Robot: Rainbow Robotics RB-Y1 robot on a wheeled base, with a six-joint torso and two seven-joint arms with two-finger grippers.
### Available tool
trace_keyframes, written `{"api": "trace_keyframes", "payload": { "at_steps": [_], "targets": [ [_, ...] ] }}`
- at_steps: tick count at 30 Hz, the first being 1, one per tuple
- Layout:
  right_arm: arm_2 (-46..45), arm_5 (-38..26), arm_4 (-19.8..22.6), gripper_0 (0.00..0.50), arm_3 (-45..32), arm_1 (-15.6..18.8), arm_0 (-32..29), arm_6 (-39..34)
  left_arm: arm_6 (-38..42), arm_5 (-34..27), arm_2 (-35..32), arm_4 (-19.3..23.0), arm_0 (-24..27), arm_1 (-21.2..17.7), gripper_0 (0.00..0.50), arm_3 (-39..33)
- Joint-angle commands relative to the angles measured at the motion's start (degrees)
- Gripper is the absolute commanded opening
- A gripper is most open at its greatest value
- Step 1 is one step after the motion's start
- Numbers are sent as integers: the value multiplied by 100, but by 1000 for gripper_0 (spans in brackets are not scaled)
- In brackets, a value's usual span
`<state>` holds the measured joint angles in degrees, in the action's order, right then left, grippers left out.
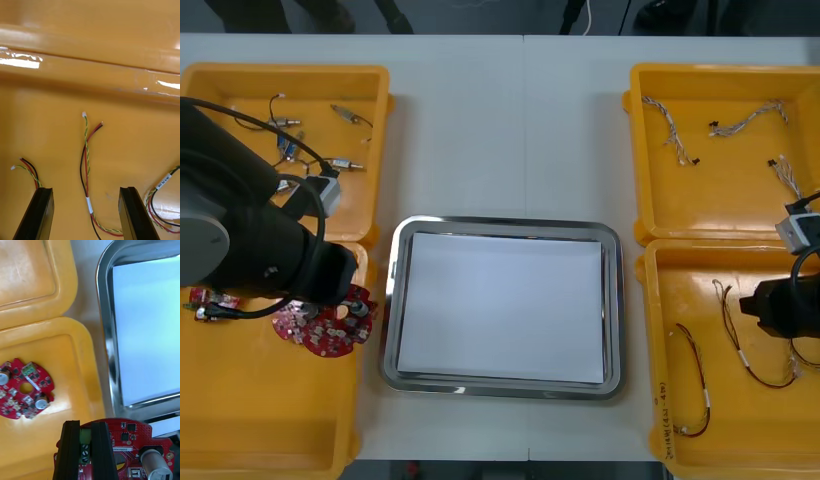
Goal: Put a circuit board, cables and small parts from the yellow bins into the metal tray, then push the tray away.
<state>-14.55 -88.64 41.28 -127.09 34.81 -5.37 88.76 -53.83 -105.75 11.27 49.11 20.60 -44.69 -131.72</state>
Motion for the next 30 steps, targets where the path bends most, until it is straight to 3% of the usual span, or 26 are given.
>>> {"api": "trace_keyframes", "payload": {
  "at_steps": [1,8,30],
  "targets": [
    [31,374,117,500,-220,351,-517,528,426,116,464,-165,436,-83,0,-258],
    [444,919,82,500,-132,430,-966,1011,980,257,1281,-596,840,136,0,-258],
    [989,1517,-287,500,421,676,-983,1618,1595,1171,3144,-1835,1403,356,0,-73]
  ]
}}
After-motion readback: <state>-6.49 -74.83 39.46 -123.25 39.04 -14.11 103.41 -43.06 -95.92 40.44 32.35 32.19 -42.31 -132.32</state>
